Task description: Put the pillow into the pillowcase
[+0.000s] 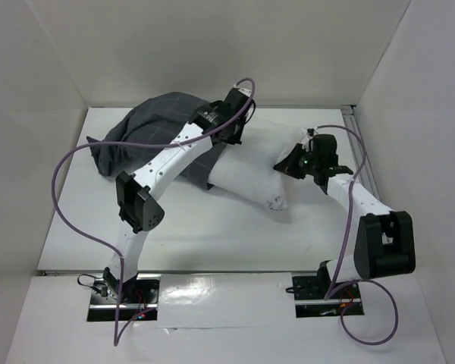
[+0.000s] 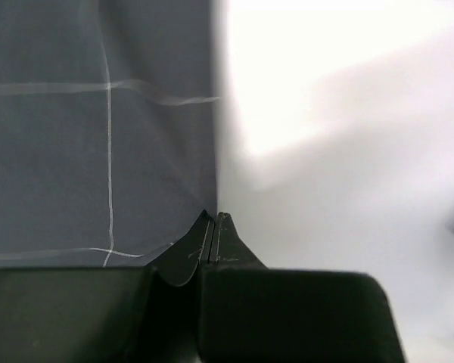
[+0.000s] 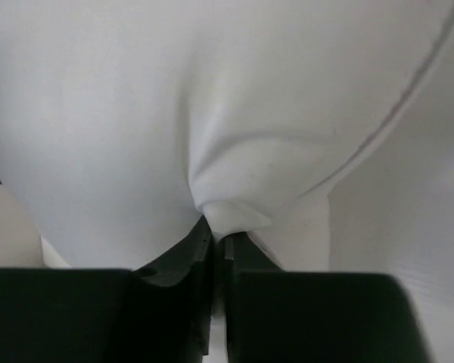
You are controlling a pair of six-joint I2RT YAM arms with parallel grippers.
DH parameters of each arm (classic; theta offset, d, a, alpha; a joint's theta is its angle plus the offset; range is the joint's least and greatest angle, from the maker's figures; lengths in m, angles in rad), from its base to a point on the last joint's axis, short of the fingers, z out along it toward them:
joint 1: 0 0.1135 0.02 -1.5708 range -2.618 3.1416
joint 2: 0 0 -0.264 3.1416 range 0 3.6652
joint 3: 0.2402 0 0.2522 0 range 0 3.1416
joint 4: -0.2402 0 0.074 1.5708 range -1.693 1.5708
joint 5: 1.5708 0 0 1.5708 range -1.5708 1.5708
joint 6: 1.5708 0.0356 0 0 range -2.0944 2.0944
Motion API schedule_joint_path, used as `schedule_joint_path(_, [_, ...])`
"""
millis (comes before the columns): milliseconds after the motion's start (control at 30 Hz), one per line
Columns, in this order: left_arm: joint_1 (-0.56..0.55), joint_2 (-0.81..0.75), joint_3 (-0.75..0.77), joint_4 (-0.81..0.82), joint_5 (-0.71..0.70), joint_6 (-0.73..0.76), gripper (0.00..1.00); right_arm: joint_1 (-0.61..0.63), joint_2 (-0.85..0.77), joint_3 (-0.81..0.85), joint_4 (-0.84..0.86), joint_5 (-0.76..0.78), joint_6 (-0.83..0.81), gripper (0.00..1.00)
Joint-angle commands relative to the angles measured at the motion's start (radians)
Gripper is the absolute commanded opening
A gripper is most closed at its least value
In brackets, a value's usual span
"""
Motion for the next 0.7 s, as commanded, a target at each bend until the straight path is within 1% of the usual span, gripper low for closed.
schedule_joint_path(0, [-0.100,-0.057,0.162,0.046,0.336,0.056,0.00,0.061,0.044,0.055,0.173,-0.119,0.096,0.00])
schedule_joint_path(33, [-0.109,-0.057,0.187,0.069,0.509,0.031,0.00,0.073,0.044,0.071,0.225,-0.138,0.140,0.00])
schedule_joint_path(100, [-0.109,-0.057,0.213,0.123,0.674,-0.007,0.00,0.073,0.056,0.132,0.259,-0.161,0.176,0.00])
schedule_joint_path(133, [-0.109,-0.057,0.213,0.202,0.808,-0.050,0.00,0.073,0.056,0.155,0.271,-0.170,0.197,0.00])
schedule_joint_path(200, [-0.109,-0.068,0.213,0.284,0.938,-0.097,0.00,0.073,0.040,0.195,0.282,-0.170,0.211,0.00])
schedule_joint_path(233, [-0.109,-0.068,0.213,0.348,1.026,-0.119,0.00,0.082,0.010,0.218,0.282,-0.155,0.211,0.00])
schedule_joint_path(267, [-0.109,-0.068,0.213,0.373,1.062,-0.157,0.00,0.082,-0.007,0.218,0.282,-0.144,0.211,0.00])
schedule_joint_path(333, [-0.071,-0.068,0.213,0.388,1.118,-0.177,0.00,0.104,-0.060,0.198,0.259,-0.101,0.211,0.00])
schedule_joint_path(367, [-0.058,-0.068,0.195,0.404,1.118,-0.177,0.00,0.104,-0.079,0.174,0.259,-0.090,0.220,0.00])
schedule_joint_path(400, [-0.045,-0.068,0.157,0.404,1.118,-0.188,0.00,0.124,-0.095,0.140,0.271,-0.081,0.232,0.00])
schedule_joint_path(433, [-0.013,-0.079,0.128,0.413,1.118,-0.188,0.00,0.153,-0.120,0.065,0.290,-0.055,0.242,0.00])
schedule_joint_path(500, [0.018,-0.088,0.072,0.422,1.118,-0.188,0.00,0.185,-0.120,-0.012,0.305,-0.041,0.272,0.00])
schedule_joint_path(533, [0.047,-0.088,0.031,0.413,1.106,-0.188,0.00,0.217,-0.120,-0.080,0.349,-0.023,0.312,0.00])
schedule_joint_path(600, [0.070,-0.088,0.021,0.363,1.060,-0.165,0.00,0.245,-0.120,-0.132,0.393,0.009,0.343,0.00])
schedule_joint_path(633, [0.071,-0.088,0.006,0.302,1.035,-0.151,0.12,0.245,-0.110,-0.144,0.393,0.031,0.343,0.00])
schedule_joint_path(667, [0.071,-0.088,0.015,0.263,1.003,-0.133,0.26,0.245,-0.100,-0.144,0.379,0.067,0.343,0.00])
